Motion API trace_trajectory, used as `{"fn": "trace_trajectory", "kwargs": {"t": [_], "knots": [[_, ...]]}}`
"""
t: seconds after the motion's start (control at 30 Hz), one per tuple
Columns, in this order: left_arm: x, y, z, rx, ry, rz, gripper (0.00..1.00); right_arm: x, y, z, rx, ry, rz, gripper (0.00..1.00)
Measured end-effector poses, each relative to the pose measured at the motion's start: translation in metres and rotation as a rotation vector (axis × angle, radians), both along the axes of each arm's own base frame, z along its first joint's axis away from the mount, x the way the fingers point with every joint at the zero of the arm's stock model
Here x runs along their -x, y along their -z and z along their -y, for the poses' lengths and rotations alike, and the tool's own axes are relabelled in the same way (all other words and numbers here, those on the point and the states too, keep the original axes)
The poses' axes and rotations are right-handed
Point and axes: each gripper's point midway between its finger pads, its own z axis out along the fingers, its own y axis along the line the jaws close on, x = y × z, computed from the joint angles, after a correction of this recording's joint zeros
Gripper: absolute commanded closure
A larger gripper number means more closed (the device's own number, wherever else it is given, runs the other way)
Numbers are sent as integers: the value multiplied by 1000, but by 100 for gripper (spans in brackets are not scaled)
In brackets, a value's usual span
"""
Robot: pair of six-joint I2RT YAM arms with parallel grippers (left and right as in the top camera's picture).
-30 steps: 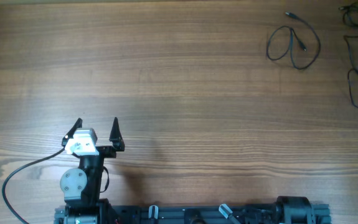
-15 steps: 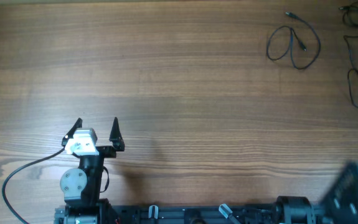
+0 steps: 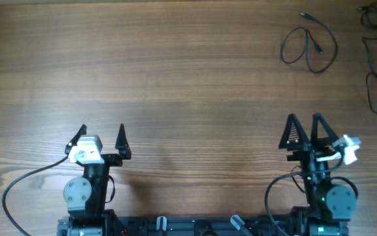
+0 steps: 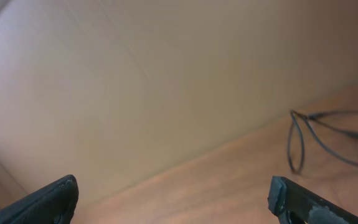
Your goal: Untangle cables
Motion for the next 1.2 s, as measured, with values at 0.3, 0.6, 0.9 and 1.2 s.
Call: {"fn": "trace_trajectory", "kwargs": {"t": [0.3,0.6,0.9,1.2], "knots": [[0,0,0,-3,0,0,0,-5,49,2,12,14,-191,0],[0,0,0,-6,0,0,0,-5,49,4,11,21,-192,0],[0,0,0,-6,0,0,0,-4,48,5,82,35,-179,0],[0,0,0,-6,0,0,0,-4,48,5,606,76,-119,0]]}}
